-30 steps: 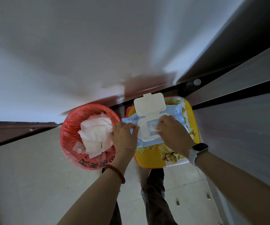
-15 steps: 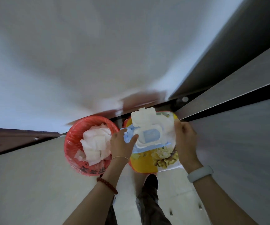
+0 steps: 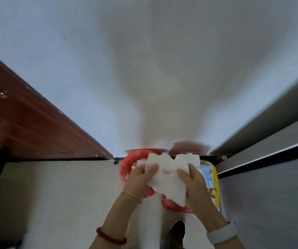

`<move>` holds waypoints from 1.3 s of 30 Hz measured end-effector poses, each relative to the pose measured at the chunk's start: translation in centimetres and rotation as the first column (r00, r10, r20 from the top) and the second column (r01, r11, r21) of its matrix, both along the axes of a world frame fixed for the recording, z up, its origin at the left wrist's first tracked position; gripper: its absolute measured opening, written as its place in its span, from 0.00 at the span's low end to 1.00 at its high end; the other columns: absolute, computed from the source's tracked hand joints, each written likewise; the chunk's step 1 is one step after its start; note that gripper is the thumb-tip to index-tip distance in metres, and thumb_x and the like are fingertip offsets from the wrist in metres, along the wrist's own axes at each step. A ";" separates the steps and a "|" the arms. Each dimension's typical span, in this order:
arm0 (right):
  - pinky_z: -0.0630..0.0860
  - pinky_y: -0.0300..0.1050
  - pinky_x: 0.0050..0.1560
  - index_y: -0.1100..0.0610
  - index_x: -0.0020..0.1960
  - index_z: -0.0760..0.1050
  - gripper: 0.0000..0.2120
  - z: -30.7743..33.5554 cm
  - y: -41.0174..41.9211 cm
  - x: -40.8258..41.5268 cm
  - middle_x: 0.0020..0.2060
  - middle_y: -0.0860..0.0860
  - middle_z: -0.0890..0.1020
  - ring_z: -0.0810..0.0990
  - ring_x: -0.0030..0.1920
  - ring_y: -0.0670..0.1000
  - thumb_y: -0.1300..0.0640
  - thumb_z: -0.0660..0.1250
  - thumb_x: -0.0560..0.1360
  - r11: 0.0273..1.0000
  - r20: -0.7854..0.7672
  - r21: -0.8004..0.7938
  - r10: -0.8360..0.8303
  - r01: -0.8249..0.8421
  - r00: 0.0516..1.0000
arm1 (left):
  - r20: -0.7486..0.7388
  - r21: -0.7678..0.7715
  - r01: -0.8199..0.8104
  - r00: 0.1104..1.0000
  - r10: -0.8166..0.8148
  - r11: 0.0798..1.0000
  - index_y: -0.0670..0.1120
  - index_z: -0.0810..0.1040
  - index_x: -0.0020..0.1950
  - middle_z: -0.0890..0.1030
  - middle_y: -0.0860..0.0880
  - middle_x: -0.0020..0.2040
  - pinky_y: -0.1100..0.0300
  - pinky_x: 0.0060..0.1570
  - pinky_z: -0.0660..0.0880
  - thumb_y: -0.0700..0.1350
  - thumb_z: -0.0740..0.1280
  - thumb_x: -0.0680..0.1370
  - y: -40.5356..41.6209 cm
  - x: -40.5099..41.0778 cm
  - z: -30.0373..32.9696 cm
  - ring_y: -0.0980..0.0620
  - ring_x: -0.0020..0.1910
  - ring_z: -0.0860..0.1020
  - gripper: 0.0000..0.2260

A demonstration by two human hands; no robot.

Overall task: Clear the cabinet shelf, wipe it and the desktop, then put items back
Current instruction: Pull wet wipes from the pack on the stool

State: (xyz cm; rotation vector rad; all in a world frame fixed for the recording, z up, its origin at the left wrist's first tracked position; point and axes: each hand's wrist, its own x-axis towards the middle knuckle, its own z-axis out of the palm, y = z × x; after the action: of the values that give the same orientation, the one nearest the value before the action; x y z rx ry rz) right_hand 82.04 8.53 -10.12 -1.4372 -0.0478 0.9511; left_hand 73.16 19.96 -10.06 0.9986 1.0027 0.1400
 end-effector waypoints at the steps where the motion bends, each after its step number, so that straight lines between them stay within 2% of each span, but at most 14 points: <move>1: 0.77 0.51 0.41 0.59 0.46 0.74 0.03 1.4 1.0 -1.0 0.39 0.56 0.81 0.79 0.40 0.55 0.63 0.64 0.72 0.998 -0.068 0.058 -0.002 0.006 0.998 | 0.015 0.124 -0.008 1.000 0.006 0.992 0.43 0.79 0.44 0.82 0.45 0.41 0.56 0.43 0.79 0.43 0.67 0.75 0.8 -1.5 1.5 0.47 0.42 0.79 0.03; 4: 0.76 0.42 0.31 0.59 0.40 0.72 0.11 4.0 3.5 -4.2 0.30 0.51 0.81 0.79 0.32 0.50 0.71 0.56 0.74 0.986 -0.214 0.160 -0.009 0.044 0.977 | 0.039 0.424 -0.130 0.991 0.126 0.896 0.44 0.76 0.43 0.78 0.50 0.38 0.69 0.35 0.74 0.43 0.66 0.76 3.4 -6.6 5.3 0.55 0.37 0.74 0.04; 10: 0.70 0.32 0.20 0.57 0.38 0.71 0.14 7.5 8.8 -14.8 0.27 0.51 0.78 0.75 0.21 0.42 0.71 0.55 0.75 0.992 0.036 0.091 0.086 -0.089 0.996 | -0.003 0.630 -0.311 0.916 0.402 0.711 0.41 0.71 0.36 0.71 0.50 0.32 0.67 0.30 0.68 0.43 0.66 0.74 9.1 -24.3 10.6 0.56 0.31 0.68 0.10; 15: 0.77 0.42 0.34 0.61 0.53 0.76 0.10 4.2 13.4 -25.4 0.38 0.60 0.78 0.76 0.29 0.46 0.68 0.58 0.76 0.943 0.255 -0.091 0.332 -0.319 0.908 | -0.188 0.697 -0.191 0.881 0.434 0.691 0.47 0.74 0.32 0.75 0.52 0.31 0.70 0.32 0.68 0.38 0.66 0.74 11.7 -39.6 13.4 0.58 0.31 0.71 0.11; 17: 0.73 0.38 0.37 0.46 0.62 0.70 0.23 3.6 16.0 -30.5 0.48 0.54 0.77 0.78 0.38 0.42 0.66 0.65 0.72 0.792 0.398 -0.087 0.584 -0.604 0.708 | -0.311 0.700 -0.034 0.885 0.346 0.714 0.49 0.76 0.33 0.76 0.55 0.32 0.72 0.34 0.68 0.40 0.67 0.74 12.1 -44.6 14.1 0.57 0.34 0.73 0.09; 20: 0.61 0.34 0.63 0.42 0.73 0.46 0.41 5.5 19.4 -40.1 0.70 0.36 0.55 0.59 0.68 0.36 0.55 0.67 0.69 0.157 0.425 -0.188 0.903 -0.969 0.064 | -0.476 0.687 0.202 0.851 0.222 0.698 0.46 0.80 0.43 0.77 0.57 0.37 0.76 0.37 0.66 0.42 0.65 0.75 12.2 -50.3 15.8 0.58 0.40 0.74 0.04; 22: 0.55 0.29 0.65 0.42 0.74 0.42 0.45 6.5 21.0 -45.5 0.70 0.32 0.51 0.51 0.69 0.31 0.52 0.69 0.69 -0.046 0.416 -0.114 0.905 -0.992 -0.089 | -0.512 0.687 0.260 0.836 0.197 0.679 0.46 0.81 0.48 0.76 0.56 0.40 0.76 0.41 0.66 0.42 0.65 0.75 12.3 -53.5 17.1 0.61 0.39 0.73 0.06; 24: 0.61 0.28 0.62 0.44 0.72 0.56 0.36 7.1 22.8 -49.6 0.67 0.37 0.65 0.62 0.67 0.34 0.49 0.69 0.68 -0.078 0.442 -0.070 0.891 -0.995 -0.101 | -0.504 0.711 0.250 0.833 0.229 0.657 0.47 0.81 0.47 0.77 0.56 0.40 0.75 0.41 0.68 0.41 0.66 0.74 12.1 -56.3 18.6 0.63 0.38 0.74 0.06; 27: 0.68 0.30 0.42 0.53 0.49 0.78 0.15 7.6 25.4 -54.0 0.41 0.44 0.83 0.77 0.42 0.39 0.48 0.62 0.66 -0.039 0.529 -0.135 0.842 -0.990 -0.106 | -0.453 0.779 0.172 0.819 0.352 0.603 0.46 0.82 0.45 0.81 0.53 0.40 0.76 0.39 0.68 0.40 0.67 0.73 11.5 -60.5 20.1 0.64 0.36 0.75 0.05; 29: 0.69 0.31 0.39 0.62 0.46 0.80 0.19 7.6 27.7 -55.9 0.39 0.54 0.84 0.77 0.40 0.44 0.57 0.57 0.62 0.007 0.658 -0.173 0.745 -0.985 -0.111 | -0.494 0.725 0.194 0.815 0.302 0.661 0.50 0.82 0.51 0.82 0.55 0.45 0.77 0.40 0.68 0.44 0.69 0.73 11.2 -63.4 20.4 0.67 0.38 0.75 0.08; 33: 0.74 0.39 0.48 0.54 0.48 0.81 0.12 8.5 33.6 -58.5 0.43 0.44 0.82 0.81 0.48 0.48 0.60 0.62 0.69 -0.050 0.673 -0.325 0.689 -0.944 -0.268 | -0.623 0.316 0.219 0.781 0.028 0.923 0.57 0.73 0.63 0.77 0.58 0.60 0.66 0.60 0.67 0.54 0.67 0.74 11.4 -69.0 18.2 0.60 0.56 0.74 0.18; 34: 0.74 0.42 0.43 0.52 0.44 0.80 0.08 8.7 35.0 -59.2 0.37 0.43 0.82 0.81 0.42 0.48 0.52 0.63 0.70 -0.079 0.631 -0.363 0.712 -0.928 -0.308 | -0.653 0.303 0.161 0.753 0.082 0.939 0.56 0.73 0.63 0.76 0.56 0.62 0.64 0.61 0.67 0.54 0.66 0.74 11.9 -70.2 16.9 0.58 0.58 0.74 0.18; 36: 0.68 0.43 0.33 0.56 0.35 0.74 0.22 9.8 37.0 -61.0 0.23 0.46 0.71 0.69 0.28 0.48 0.37 0.62 0.73 -0.092 0.632 -0.444 0.674 -0.891 -0.384 | -0.708 0.393 -0.028 0.628 0.322 0.919 0.52 0.71 0.65 0.75 0.51 0.64 0.61 0.62 0.67 0.53 0.66 0.75 13.4 -72.1 14.0 0.53 0.60 0.73 0.19; 39: 0.64 0.42 0.32 0.54 0.32 0.71 0.25 11.5 39.4 -63.9 0.23 0.47 0.68 0.64 0.27 0.48 0.34 0.58 0.74 -0.197 0.639 -0.438 0.618 -0.877 -0.458 | -0.607 0.566 -0.229 0.534 0.588 0.792 0.52 0.59 0.72 0.62 0.49 0.73 0.56 0.68 0.61 0.50 0.70 0.72 15.7 -73.1 11.3 0.49 0.69 0.63 0.32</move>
State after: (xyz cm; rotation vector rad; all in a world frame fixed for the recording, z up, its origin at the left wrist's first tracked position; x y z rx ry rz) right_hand 18.15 47.89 1.39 -1.0539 -2.4101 1.3154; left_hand 0.11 35.69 1.21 1.2204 2.0961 0.3753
